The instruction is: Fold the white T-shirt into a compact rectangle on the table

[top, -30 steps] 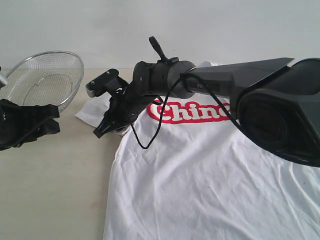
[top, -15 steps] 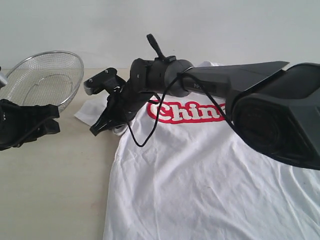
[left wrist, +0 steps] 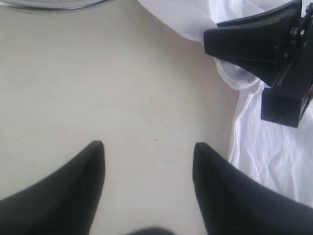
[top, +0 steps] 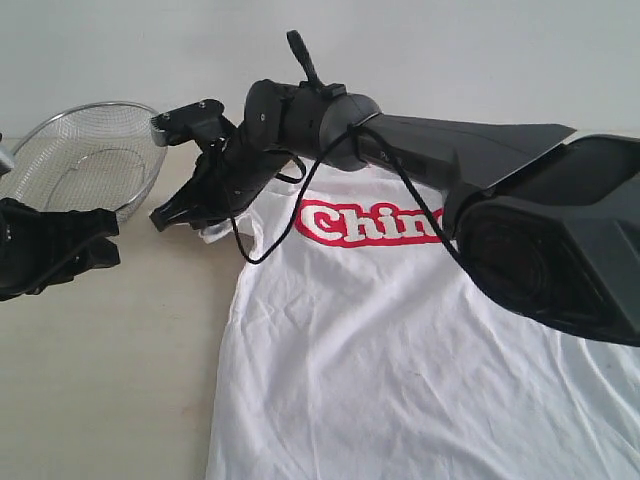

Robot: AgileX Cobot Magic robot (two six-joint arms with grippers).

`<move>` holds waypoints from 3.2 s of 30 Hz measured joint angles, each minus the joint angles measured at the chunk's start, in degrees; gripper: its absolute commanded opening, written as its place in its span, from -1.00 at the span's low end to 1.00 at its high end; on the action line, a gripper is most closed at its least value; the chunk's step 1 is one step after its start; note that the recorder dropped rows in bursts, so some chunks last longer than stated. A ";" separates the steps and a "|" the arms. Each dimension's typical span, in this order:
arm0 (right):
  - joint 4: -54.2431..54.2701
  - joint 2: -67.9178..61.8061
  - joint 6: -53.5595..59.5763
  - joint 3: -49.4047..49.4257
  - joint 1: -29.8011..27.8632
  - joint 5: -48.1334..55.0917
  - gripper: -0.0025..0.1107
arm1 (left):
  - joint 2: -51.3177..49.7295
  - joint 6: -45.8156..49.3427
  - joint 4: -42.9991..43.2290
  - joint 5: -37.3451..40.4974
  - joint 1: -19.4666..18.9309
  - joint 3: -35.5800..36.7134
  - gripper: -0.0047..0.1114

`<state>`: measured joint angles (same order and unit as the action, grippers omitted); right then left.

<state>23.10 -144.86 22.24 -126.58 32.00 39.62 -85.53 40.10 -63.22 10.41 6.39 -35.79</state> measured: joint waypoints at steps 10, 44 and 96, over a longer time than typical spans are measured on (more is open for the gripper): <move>2.88 4.90 -7.65 -0.49 -0.78 0.60 -0.96 | 0.00 0.00 0.00 -0.58 0.00 0.00 -0.04; 2.28 5.41 -16.46 5.34 -13.36 12.38 -0.96 | 0.00 0.36 0.00 -1.02 0.00 0.00 -0.04; -3.26 9.51 8.21 8.33 -14.71 11.60 0.21 | 0.00 0.36 0.00 -1.02 0.00 0.00 -0.04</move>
<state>19.84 -135.35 30.45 -118.25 17.30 51.22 -85.53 40.46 -63.22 9.39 6.39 -35.79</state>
